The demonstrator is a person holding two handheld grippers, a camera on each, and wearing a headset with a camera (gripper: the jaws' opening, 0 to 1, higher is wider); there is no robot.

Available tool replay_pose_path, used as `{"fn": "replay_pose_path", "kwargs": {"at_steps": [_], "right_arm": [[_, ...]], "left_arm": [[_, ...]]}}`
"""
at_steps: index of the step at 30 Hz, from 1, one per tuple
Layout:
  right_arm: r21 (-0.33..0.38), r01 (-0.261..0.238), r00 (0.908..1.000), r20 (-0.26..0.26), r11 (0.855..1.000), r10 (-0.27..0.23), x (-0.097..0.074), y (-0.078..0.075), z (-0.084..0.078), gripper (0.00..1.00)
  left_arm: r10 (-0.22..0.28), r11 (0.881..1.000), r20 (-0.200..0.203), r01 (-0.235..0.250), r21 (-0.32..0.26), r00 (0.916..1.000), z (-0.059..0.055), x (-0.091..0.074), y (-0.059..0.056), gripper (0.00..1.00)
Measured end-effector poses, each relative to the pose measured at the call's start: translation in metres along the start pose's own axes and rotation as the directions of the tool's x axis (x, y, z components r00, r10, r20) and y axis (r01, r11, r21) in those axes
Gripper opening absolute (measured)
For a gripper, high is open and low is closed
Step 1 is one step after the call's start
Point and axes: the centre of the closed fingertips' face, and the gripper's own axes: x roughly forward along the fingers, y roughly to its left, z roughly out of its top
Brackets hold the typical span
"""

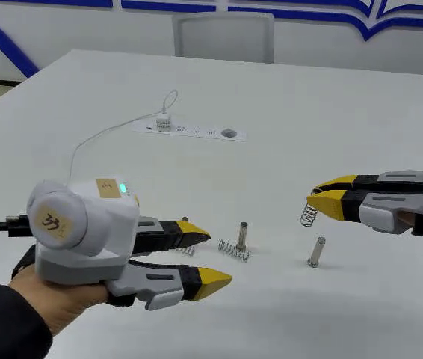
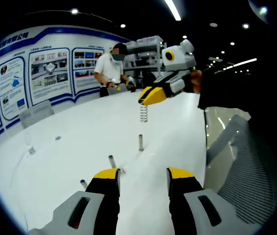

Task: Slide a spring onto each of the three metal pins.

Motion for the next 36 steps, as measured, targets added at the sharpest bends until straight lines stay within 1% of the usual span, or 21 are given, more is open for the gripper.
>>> {"fn": "replay_pose_path", "kwargs": {"at_steps": [3, 7, 9, 11, 14, 18, 20, 25, 28, 31, 36], "right_arm": [[0.010, 0.020, 0.9998, 0.001, 1.000, -0.020, 0.000, -0.007, -0.002, 0.12], [0.010, 0.057, 0.9983, -0.016, 0.998, -0.056, 0.001, -0.019, -0.009, 0.12], [0.015, 0.072, 0.9971, -0.026, 0.997, -0.071, 0.003, -0.024, -0.015, 0.12], [0.005, 0.101, 0.9938, -0.048, 0.995, -0.101, 0.004, -0.031, -0.023, 0.12], [-0.004, 0.117, 0.9910, -0.066, 0.993, -0.117, 0.007, -0.036, -0.033, 0.12], [0.010, 0.139, 0.9874, -0.078, 0.990, -0.137, 0.011, -0.043, -0.045, 0.12], [0.007, 0.152, 0.9846, -0.089, 0.988, -0.151, 0.013, -0.046, -0.052, 0.12], [0.016, 0.163, 0.9819, -0.100, 0.987, -0.161, 0.015, -0.050, -0.060, 0.12], [0.019, 0.178, 0.9800, -0.094, 0.984, -0.175, 0.015, -0.054, -0.062, 0.12], [0.027, 0.182, 0.9792, -0.095, 0.983, -0.179, 0.017, -0.055, -0.064, 0.12], [0.038, 0.185, 0.9782, -0.103, 0.982, -0.180, 0.019, -0.055, -0.071, 0.12]], "left_arm": [[0.026, 1.000, -0.005, -0.026, -0.004, 0.9997, -0.004, -0.010, 0.007, 0.40], [0.064, 0.998, -0.019, -0.064, -0.007, 0.9978, -0.011, -0.022, 0.016, 0.42], [0.086, 0.996, -0.036, -0.086, 0.004, 0.9956, -0.017, -0.028, 0.020, 0.43], [0.102, 0.995, -0.050, -0.101, 0.014, 0.9935, -0.021, -0.034, 0.024, 0.44], [0.124, 0.992, -0.066, -0.123, 0.028, 0.9900, -0.027, -0.042, 0.029, 0.45], [0.155, 0.988, -0.064, -0.154, 0.025, 0.9858, -0.029, -0.048, 0.037, 0.46], [0.167, 0.986, -0.059, -0.166, 0.019, 0.9842, -0.030, -0.049, 0.040, 0.46], [0.169, 0.986, -0.052, -0.169, 0.005, 0.9842, -0.032, -0.046, 0.040, 0.46], [0.158, 0.987, -0.056, -0.158, -0.003, 0.9859, -0.037, -0.040, 0.036, 0.46], [0.141, 0.990, -0.067, -0.141, -0.002, 0.9877, -0.040, -0.037, 0.032, 0.46], [0.133, 0.991, -0.069, -0.133, -0.005, 0.9887, -0.041, -0.036, 0.031, 0.46]]}}
